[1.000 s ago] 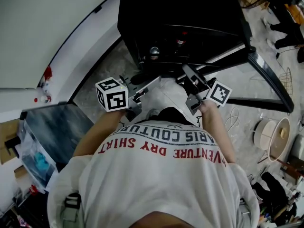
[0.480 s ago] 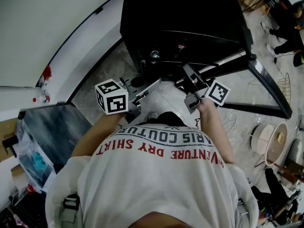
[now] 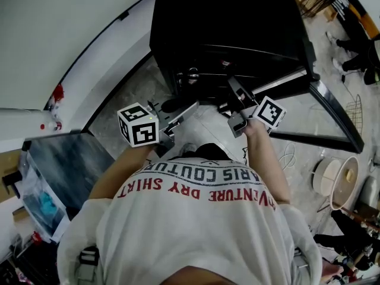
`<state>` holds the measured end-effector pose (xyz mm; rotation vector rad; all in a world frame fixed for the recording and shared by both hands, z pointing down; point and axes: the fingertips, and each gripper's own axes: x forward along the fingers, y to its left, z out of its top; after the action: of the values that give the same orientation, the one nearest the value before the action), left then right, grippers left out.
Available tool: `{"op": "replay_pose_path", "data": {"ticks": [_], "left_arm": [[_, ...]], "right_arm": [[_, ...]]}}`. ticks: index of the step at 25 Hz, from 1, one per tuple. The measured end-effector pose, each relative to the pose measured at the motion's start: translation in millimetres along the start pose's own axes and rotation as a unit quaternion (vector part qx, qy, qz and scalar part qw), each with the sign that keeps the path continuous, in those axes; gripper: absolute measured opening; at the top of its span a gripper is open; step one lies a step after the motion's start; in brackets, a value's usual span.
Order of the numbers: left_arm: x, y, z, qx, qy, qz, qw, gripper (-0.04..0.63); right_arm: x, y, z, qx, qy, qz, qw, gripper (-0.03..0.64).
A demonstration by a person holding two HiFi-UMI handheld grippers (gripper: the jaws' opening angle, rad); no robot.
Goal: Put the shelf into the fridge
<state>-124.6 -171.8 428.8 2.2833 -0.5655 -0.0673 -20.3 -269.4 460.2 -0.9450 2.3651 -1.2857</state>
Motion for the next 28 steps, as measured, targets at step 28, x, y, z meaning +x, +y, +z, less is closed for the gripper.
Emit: {"op": "replay_pose_path", "data": {"ticks": [28], "left_arm": [[-3,15,17,-0.004,-0.017,0.026,0.9995,0.06]], "right_arm": [[32,-20,22,0.023,-0.032,-0.035,0.999,0.055]]}}
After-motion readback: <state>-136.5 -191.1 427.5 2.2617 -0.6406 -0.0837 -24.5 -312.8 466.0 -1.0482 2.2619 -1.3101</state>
